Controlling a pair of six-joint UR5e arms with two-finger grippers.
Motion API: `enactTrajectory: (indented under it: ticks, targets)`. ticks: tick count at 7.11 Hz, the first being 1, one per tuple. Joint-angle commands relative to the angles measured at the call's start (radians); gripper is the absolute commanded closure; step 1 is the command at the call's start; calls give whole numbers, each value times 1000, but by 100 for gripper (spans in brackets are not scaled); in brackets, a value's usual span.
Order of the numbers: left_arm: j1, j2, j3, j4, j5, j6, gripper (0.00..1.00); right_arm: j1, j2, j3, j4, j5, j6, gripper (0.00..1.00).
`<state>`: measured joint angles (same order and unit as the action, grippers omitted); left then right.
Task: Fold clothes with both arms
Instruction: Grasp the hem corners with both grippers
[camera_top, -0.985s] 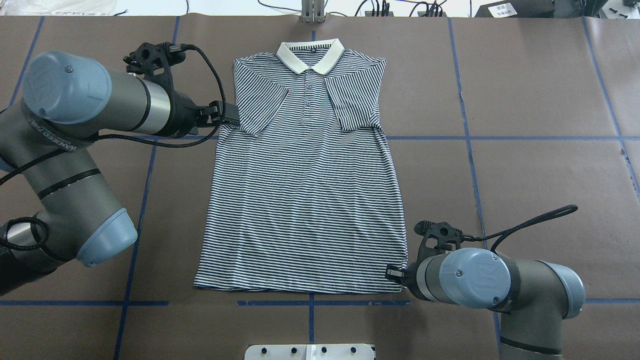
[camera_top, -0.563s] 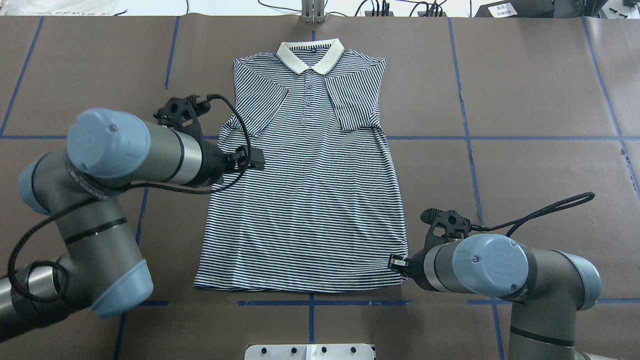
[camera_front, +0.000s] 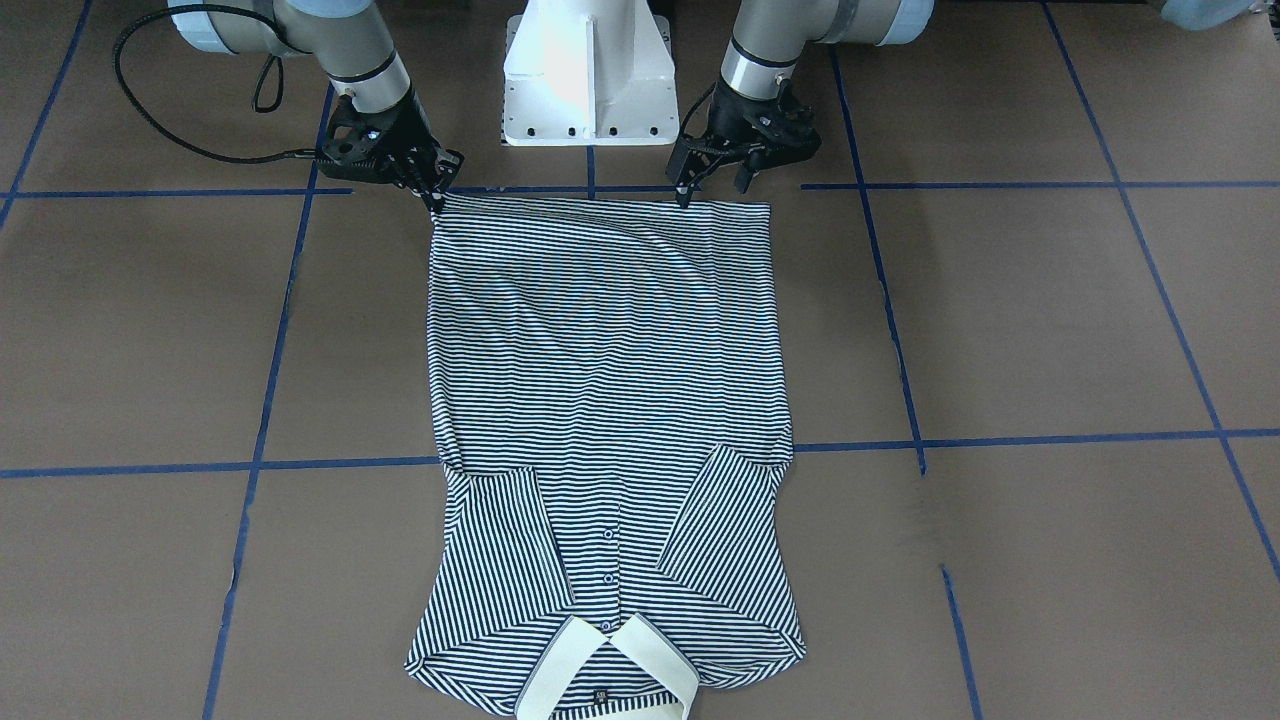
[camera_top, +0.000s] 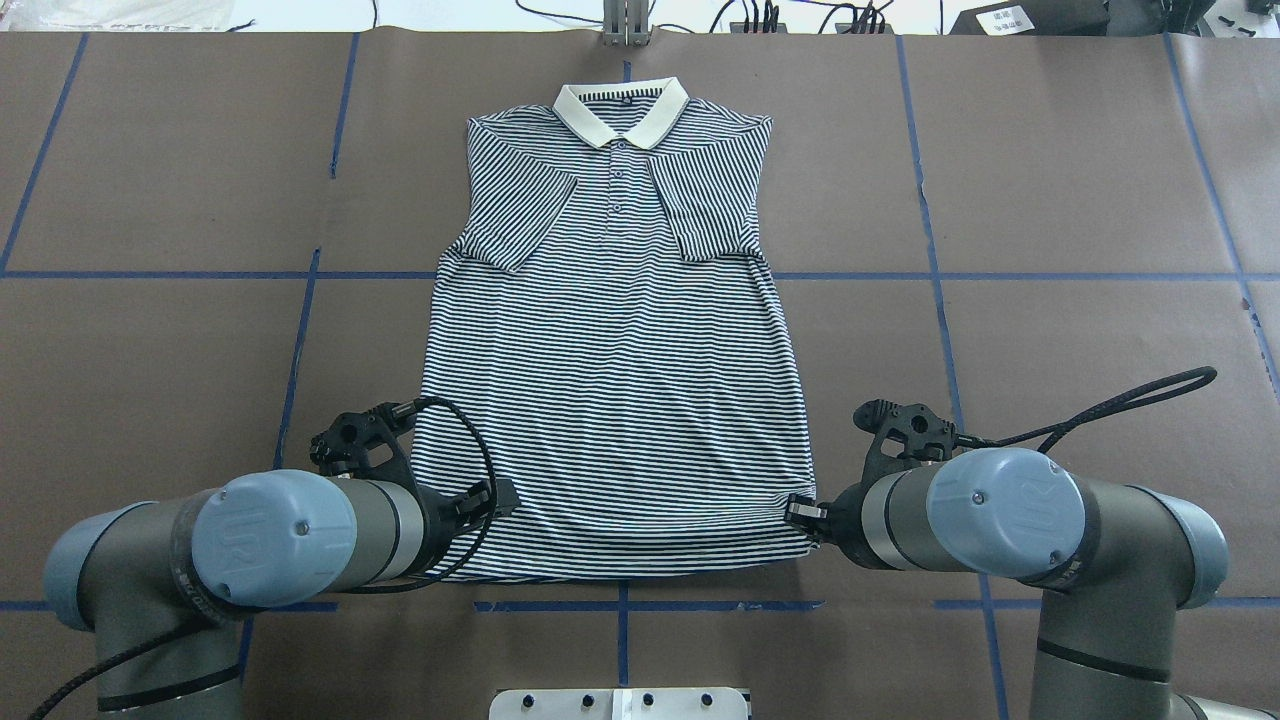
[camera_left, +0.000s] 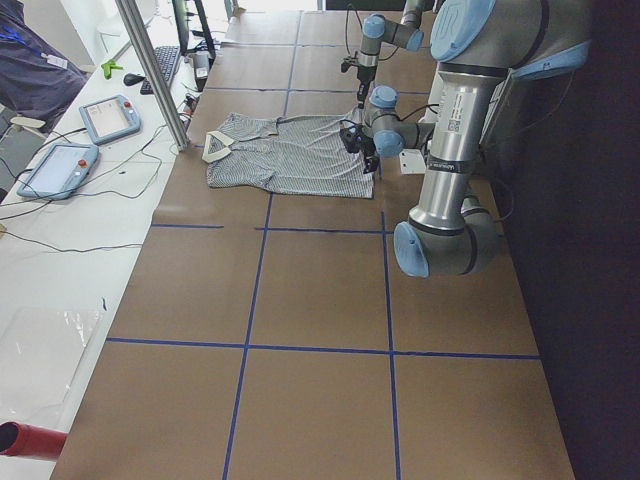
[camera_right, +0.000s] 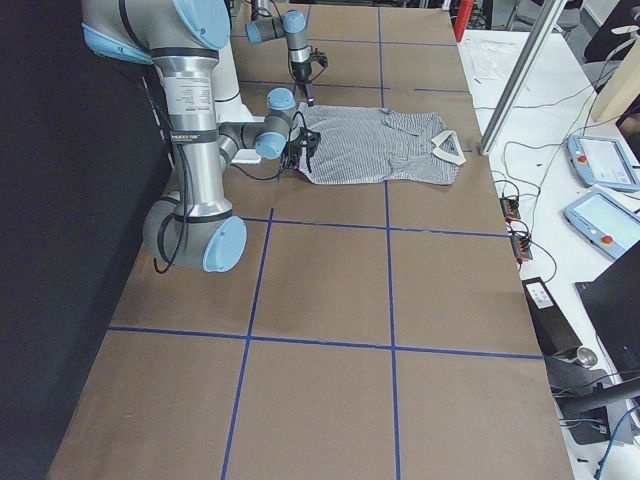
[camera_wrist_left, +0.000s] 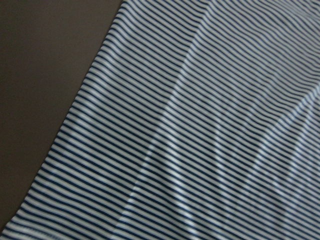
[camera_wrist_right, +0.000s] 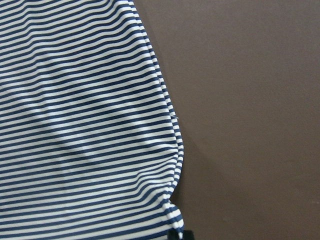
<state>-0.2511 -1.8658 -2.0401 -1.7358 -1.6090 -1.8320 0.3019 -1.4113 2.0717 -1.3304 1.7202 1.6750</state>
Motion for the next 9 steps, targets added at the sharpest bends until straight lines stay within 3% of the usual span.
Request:
enactTrajectory:
  ticks: [1,7,9]
  targets:
    - [26,48,3,45,23,-12,1,5,3,22,2,2,0,100]
    - [33,74,46,45,46,-4,3,17,12,30,7,10,-1,100]
    - [33,74,47,45,46,-4,10,23,12,30,7,13,-1,100]
